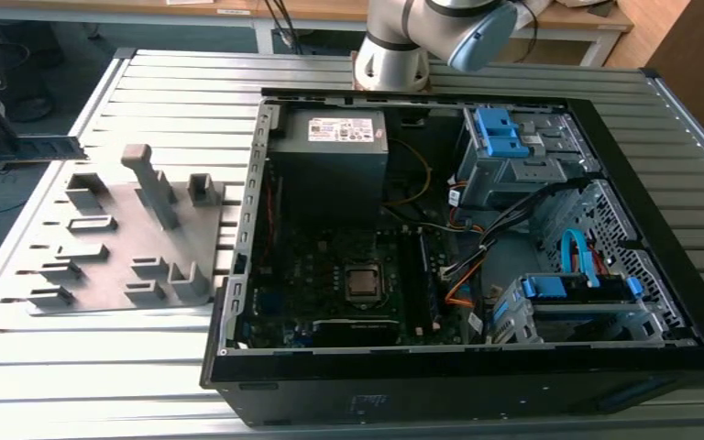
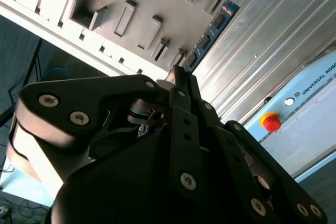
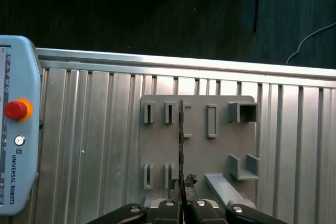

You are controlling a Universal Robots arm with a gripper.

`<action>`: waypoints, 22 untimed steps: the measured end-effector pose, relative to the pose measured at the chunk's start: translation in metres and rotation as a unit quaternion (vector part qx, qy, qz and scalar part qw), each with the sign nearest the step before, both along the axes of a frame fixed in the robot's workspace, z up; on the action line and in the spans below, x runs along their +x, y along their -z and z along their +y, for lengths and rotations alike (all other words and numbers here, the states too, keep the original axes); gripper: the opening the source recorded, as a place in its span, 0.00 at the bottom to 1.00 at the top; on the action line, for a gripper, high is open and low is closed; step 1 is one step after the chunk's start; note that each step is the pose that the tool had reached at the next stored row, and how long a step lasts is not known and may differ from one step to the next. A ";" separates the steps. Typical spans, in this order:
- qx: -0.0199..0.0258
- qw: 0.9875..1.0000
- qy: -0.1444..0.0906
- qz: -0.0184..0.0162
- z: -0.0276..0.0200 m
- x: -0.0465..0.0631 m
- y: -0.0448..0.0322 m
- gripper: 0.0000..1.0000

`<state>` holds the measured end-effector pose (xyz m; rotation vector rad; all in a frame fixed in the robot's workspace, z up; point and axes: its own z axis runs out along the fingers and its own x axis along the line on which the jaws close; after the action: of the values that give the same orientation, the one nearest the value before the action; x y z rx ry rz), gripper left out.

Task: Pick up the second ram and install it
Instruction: 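Pick up the second ram and move it above second insertion slot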

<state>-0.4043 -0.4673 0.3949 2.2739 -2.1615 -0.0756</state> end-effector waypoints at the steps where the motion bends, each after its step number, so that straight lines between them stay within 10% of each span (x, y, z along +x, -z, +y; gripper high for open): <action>1: 0.000 1.000 0.000 0.000 0.0000 0.000 0.0001 0.14; 11: -0.001 1.000 0.000 0.000 0.0000 0.002 -0.0001 0.14; 22: -0.001 1.000 0.000 0.000 0.0006 0.049 0.0012 0.14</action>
<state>-0.3557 -0.4668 0.3937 2.2724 -2.1602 -0.0726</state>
